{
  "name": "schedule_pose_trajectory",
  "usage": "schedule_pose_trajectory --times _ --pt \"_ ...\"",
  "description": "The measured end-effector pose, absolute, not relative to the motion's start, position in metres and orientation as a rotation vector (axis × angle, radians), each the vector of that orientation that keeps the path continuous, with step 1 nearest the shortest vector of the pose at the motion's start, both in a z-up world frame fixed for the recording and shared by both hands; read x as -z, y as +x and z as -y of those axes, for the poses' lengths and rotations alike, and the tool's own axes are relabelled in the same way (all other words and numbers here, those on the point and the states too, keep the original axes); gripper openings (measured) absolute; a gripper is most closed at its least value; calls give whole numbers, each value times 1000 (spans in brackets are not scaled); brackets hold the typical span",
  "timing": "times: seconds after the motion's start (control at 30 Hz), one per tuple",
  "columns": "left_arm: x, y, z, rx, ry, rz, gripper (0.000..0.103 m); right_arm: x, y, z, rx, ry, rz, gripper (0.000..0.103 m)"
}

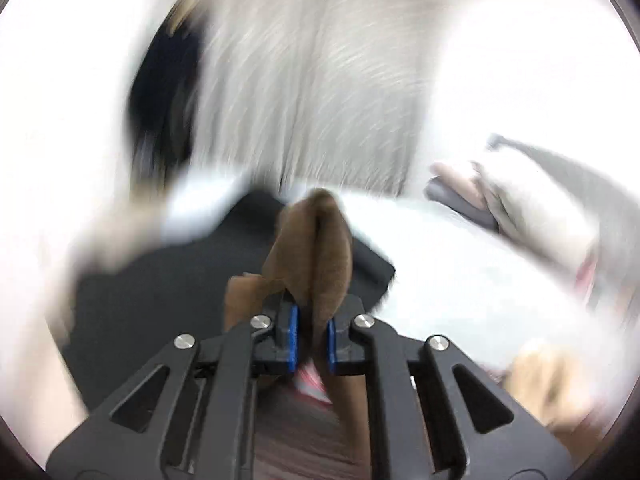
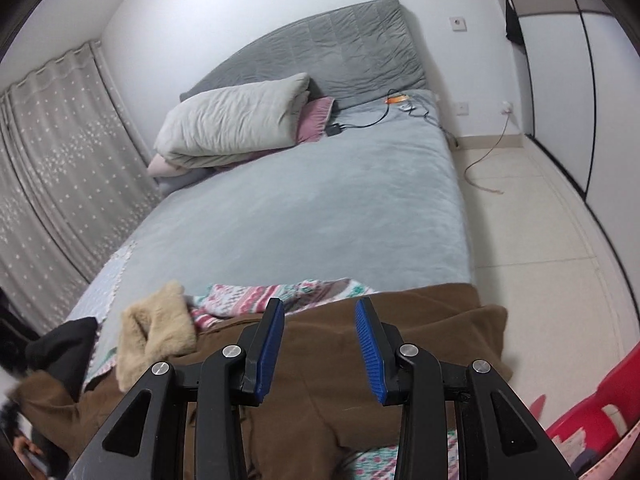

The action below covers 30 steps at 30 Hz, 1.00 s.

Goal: Fold large clothes

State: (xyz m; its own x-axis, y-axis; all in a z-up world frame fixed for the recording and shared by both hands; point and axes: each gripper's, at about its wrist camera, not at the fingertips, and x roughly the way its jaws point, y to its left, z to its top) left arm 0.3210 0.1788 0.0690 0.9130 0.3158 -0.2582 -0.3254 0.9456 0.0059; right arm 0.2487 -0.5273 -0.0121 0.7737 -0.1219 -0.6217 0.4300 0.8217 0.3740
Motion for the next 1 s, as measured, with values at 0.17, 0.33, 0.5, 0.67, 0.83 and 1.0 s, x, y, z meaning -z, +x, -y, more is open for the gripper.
schedule_pose_trajectory --times 0.17,0.33,0.5,0.67,0.83,1.0 --pt "-44 291 -147 -385 309 -375 29 13 252 511 265 521 -633 38" --pt "24 309 -271 -425 -248 -767 38 19 262 487 211 480 -681 38" --pt "17 283 -307 -380 -455 -706 60 18 266 475 182 424 -701 38" --pt "-8 277 -315 -336 -573 -616 63 20 267 469 165 426 -707 38" --pt "45 280 -319 -198 -951 -741 64 18 269 459 139 391 -711 38" --pt "66 270 -323 -159 -1258 -641 69 16 270 452 125 383 -705 39"
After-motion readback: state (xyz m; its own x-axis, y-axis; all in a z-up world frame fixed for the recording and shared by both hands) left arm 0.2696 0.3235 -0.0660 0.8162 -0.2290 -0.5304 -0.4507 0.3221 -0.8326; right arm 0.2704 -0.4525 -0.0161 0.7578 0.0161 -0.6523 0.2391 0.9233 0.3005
